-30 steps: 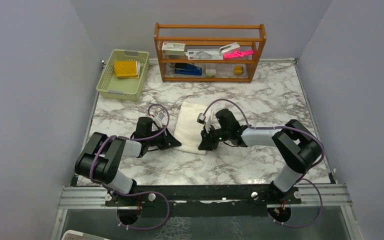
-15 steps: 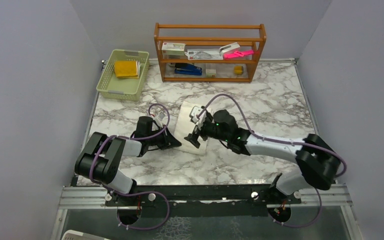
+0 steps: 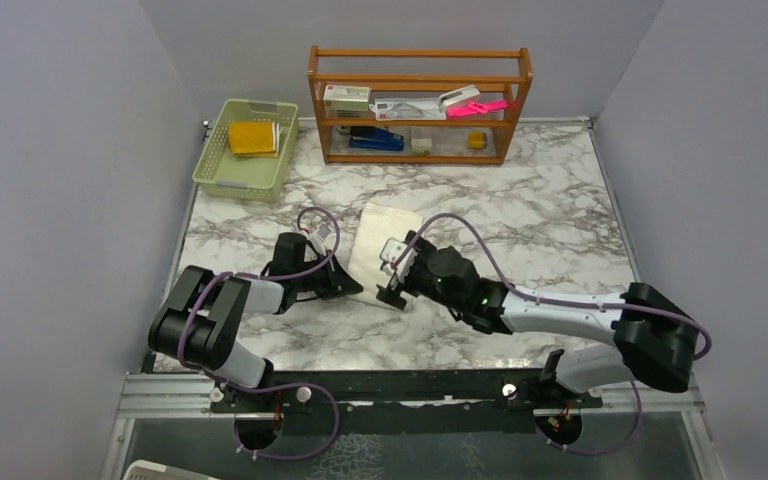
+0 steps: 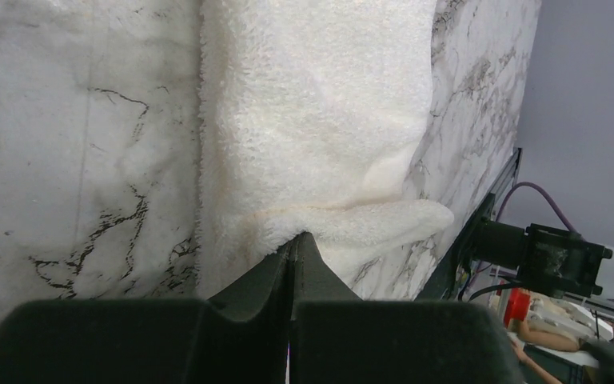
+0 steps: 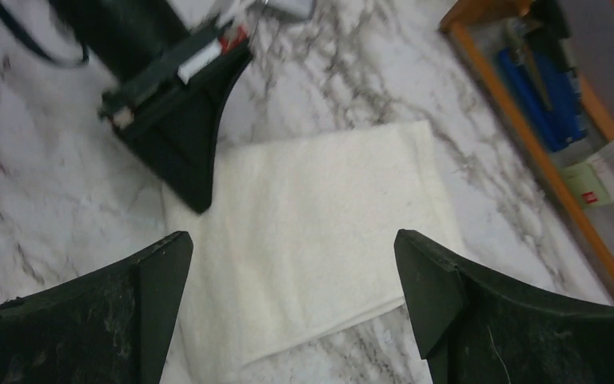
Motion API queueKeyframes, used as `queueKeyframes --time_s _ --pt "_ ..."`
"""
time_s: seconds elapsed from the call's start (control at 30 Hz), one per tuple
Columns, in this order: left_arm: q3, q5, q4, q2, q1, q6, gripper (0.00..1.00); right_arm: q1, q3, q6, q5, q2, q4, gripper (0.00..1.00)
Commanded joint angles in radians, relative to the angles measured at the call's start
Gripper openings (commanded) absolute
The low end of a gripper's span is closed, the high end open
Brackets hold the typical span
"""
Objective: Roll the towels
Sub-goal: Roll the towel at the center of the board.
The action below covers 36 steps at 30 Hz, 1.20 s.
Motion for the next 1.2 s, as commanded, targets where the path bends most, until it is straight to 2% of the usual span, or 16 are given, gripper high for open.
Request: queueKeyframes --time_s 0.0,0.07,0.13,0.23,0.37,0.43,0.47,0.5,0.57,0.63,0.77,0.87,1.03,1.17 --pt "-0.025 -0.164 -0.135 0.026 -0.003 0.07 0.0 -0.003 0.167 0.202 0.149 -0.118 -0.005 1.0" --pt "-0.022 -0.163 -0.134 0.023 -0.002 0.07 0.0 -0.007 0.156 0.239 0.093 -0.123 -0.007 1.0" --pt "-0.019 -0.162 -0.135 0.02 -0.002 0.07 0.0 -0.014 0.092 0.186 0.022 -0.062 0.031 1.0" --pt "-0.022 -0.155 -0.135 0.015 -0.002 0.067 0.0 -0.013 0.223 0.233 0.035 0.039 -0.147 0.99" --pt "-0.032 -0.166 -0.135 0.016 -0.003 0.07 0.0 0.006 0.115 0.158 0.055 -0.072 0.051 1.0" --pt "-0.027 -0.164 -0.135 0.024 -0.003 0.072 0.0 0.004 0.042 0.26 0.15 -0.105 0.169 1.0" --pt "-0.025 -0.161 -0.135 0.027 -0.003 0.072 0.0 0.0 0.052 0.337 0.231 -0.095 0.138 1.0" --pt "-0.024 -0.161 -0.135 0.026 -0.003 0.072 0.0 -0.011 0.096 0.372 0.247 -0.074 0.041 1.0" --pt "-0.024 -0.163 -0.135 0.028 -0.003 0.072 0.0 -0.027 0.233 0.396 0.203 -0.009 -0.203 0.91" --pt "-0.024 -0.161 -0.134 0.032 -0.003 0.072 0.0 -0.028 0.281 0.384 0.18 0.019 -0.284 0.85" --pt "-0.019 -0.157 -0.134 0.044 -0.003 0.073 0.0 0.001 0.217 0.251 0.218 0.038 -0.213 0.8" --pt "-0.02 -0.158 -0.133 0.046 -0.003 0.071 0.0 0.065 0.229 0.145 0.287 0.132 -0.272 0.7" --pt "-0.017 -0.159 -0.134 0.06 -0.003 0.07 0.0 0.09 0.255 0.114 0.353 0.266 -0.326 0.61" --pt "-0.011 -0.154 -0.133 0.08 -0.003 0.075 0.0 0.096 0.261 0.05 0.285 0.307 -0.325 0.59"
